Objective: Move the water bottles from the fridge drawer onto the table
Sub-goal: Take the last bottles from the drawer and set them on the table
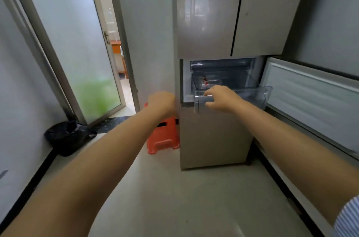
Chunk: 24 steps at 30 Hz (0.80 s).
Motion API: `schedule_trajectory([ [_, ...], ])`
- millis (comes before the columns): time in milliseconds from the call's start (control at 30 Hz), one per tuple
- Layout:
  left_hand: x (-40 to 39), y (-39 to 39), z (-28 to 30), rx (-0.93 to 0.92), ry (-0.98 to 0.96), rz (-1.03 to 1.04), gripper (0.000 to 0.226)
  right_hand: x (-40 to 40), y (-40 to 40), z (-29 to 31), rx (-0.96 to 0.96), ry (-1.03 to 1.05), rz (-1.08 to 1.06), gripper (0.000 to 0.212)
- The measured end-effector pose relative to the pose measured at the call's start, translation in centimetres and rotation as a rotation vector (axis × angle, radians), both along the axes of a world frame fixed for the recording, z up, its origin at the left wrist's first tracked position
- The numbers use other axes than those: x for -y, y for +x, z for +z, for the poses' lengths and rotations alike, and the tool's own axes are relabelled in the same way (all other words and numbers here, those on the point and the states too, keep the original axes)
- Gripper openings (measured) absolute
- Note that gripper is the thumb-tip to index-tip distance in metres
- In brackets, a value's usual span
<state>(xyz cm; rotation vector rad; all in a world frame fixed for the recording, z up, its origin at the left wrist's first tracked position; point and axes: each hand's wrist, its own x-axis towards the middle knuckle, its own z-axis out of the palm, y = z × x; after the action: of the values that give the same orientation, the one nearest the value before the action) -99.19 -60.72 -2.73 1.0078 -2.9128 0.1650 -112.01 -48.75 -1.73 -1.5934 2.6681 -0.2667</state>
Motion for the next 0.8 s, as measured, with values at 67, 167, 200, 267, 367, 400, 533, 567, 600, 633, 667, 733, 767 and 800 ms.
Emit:
schedule_trajectory([
  [67,0.3,-3.6,-0.5,0.017,-0.007,-0.026,0.025,-0.4,-3.5,-0.7,0.026,0.008,-0.028,0.043],
  [167,1.4,-8.5,-1.4,0.052,-0.001,-0.063,0.028,-0.2,-8.5,-2.1,0.059,0.016,-0.074,0.045],
  [200,2.1,-10.1,-1.8,0.064,0.009,-0.069,0.029,0.1,-10.1,-2.6,0.065,0.023,-0.088,0.046],
  [267,3.8,-13.1,-2.5,0.078,0.032,-0.074,0.029,1.2,-13.2,-3.6,0.078,0.025,-0.107,0.046],
  [367,7.0,-17.5,-3.5,0.099,0.058,-0.078,0.026,3.6,-18.0,-4.6,0.089,0.018,-0.13,0.045],
  [400,8.3,-19.0,-3.8,0.11,0.067,-0.08,0.027,4.6,-19.7,-4.8,0.096,0.019,-0.135,0.046],
  [533,13.5,-25.0,-5.2,0.156,0.11,-0.097,0.027,8.9,-25.8,-5.2,0.13,0.041,-0.164,0.046],
  [567,14.6,-26.4,-5.6,0.167,0.129,-0.098,0.028,9.9,-27.2,-5.4,0.137,0.052,-0.171,0.046],
  [600,15.6,-27.8,-6.1,0.172,0.144,-0.1,0.029,10.8,-28.6,-5.7,0.144,0.061,-0.179,0.046],
  [633,16.5,-29.2,-6.5,0.172,0.158,-0.104,0.031,11.6,-29.9,-5.9,0.152,0.067,-0.184,0.046],
  [667,17.2,-30.5,-7.0,0.17,0.175,-0.111,0.032,12.3,-31.1,-6.2,0.162,0.074,-0.188,0.046],
  [733,18.3,-32.9,-8.1,0.167,0.21,-0.13,0.033,13.5,-33.6,-6.8,0.184,0.087,-0.193,0.045],
  [767,18.7,-34.0,-8.7,0.164,0.227,-0.137,0.032,14.1,-34.8,-7.3,0.195,0.095,-0.195,0.045],
  [800,19.0,-35.0,-9.4,0.159,0.24,-0.141,0.031,14.7,-35.9,-7.8,0.206,0.104,-0.196,0.045],
])
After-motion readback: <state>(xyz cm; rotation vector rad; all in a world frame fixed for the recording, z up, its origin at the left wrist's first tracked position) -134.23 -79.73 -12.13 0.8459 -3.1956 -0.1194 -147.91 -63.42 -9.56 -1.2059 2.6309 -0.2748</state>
